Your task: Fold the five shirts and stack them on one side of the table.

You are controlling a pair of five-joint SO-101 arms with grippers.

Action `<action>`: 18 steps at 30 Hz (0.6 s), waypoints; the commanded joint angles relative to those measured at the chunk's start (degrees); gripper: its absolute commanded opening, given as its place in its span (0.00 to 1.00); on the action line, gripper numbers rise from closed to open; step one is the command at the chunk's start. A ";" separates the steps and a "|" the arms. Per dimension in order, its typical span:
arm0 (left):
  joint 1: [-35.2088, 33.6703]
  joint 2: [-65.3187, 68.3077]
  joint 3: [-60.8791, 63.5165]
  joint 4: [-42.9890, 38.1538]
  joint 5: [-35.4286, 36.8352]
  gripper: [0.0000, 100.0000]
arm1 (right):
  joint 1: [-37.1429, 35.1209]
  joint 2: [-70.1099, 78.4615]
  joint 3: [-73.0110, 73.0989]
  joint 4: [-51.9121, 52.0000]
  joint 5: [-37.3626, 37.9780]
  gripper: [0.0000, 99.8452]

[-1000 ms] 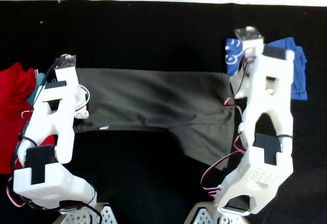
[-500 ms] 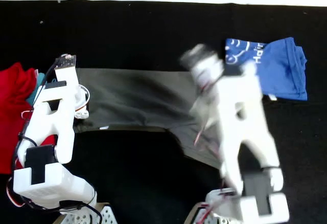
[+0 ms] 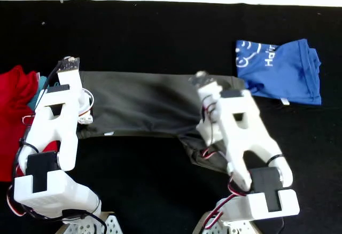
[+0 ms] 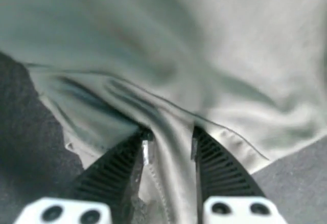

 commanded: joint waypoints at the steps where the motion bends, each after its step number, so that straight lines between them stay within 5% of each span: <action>1: -0.66 0.57 0.22 -2.20 0.09 0.01 | -3.30 -0.13 -3.74 6.37 0.70 0.13; 18: -0.66 0.57 0.22 -2.20 0.09 0.01 | -14.37 -13.58 -6.81 19.12 -0.97 0.13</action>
